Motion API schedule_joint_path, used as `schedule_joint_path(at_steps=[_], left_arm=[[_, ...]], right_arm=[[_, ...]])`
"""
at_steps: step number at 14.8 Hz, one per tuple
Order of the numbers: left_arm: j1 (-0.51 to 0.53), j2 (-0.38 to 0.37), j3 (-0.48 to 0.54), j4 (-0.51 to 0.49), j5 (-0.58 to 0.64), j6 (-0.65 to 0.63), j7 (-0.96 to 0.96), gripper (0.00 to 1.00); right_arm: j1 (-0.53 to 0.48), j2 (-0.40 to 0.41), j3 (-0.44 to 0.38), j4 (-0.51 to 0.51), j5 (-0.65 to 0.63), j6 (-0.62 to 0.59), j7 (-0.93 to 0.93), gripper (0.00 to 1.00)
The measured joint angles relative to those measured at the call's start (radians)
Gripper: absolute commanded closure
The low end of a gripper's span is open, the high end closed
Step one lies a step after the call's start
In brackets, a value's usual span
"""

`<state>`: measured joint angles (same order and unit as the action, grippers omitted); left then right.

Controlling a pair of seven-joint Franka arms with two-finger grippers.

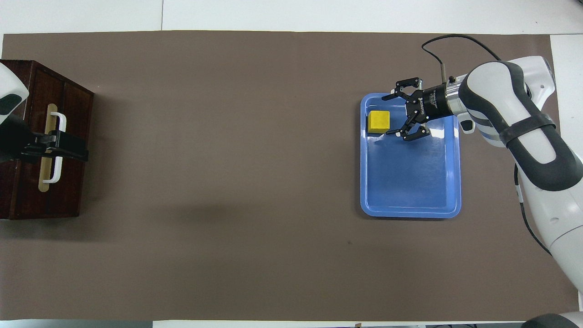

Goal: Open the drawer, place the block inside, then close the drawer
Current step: 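Lower the right gripper over the yellow block and close on it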

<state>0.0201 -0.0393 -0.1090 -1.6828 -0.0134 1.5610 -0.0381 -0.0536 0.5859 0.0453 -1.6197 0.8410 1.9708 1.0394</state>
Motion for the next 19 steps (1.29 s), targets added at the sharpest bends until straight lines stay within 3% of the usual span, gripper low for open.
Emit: schedule_joint_path(at_steps=[5, 11, 12, 14, 16, 17, 19], left_arm=[[0.000, -0.001, -0.001, 0.001, 0.003, 0.001, 0.000, 0.00], [-0.012, 0.001, -0.008, -0.006, 0.137, 0.040, 0.003, 0.00], [-0.018, 0.003, -0.009, -0.009, 0.160, 0.049, 0.003, 0.00], [-0.026, 0.011, -0.010, -0.013, 0.201, 0.066, 0.003, 0.00], [-0.033, 0.027, -0.010, -0.014, 0.237, 0.078, 0.003, 0.00], [-0.040, 0.037, -0.010, -0.014, 0.270, 0.083, 0.003, 0.00], [-0.060, 0.061, -0.011, -0.015, 0.354, 0.093, 0.002, 0.00]], right_arm=[[0.000, 0.004, -0.001, -0.009, 0.000, 0.005, -0.015, 0.00], [0.000, 0.007, -0.001, -0.019, 0.000, 0.014, -0.022, 0.00], [0.000, 0.007, -0.001, -0.019, 0.000, 0.014, -0.022, 0.05], [0.001, 0.007, -0.001, -0.019, 0.000, 0.014, -0.022, 0.32], [0.001, 0.007, -0.001, -0.022, 0.000, 0.014, -0.022, 0.91], [0.001, 0.007, -0.001, -0.025, 0.000, 0.015, -0.022, 1.00], [0.002, 0.007, -0.001, -0.031, 0.000, 0.022, -0.022, 1.00]])
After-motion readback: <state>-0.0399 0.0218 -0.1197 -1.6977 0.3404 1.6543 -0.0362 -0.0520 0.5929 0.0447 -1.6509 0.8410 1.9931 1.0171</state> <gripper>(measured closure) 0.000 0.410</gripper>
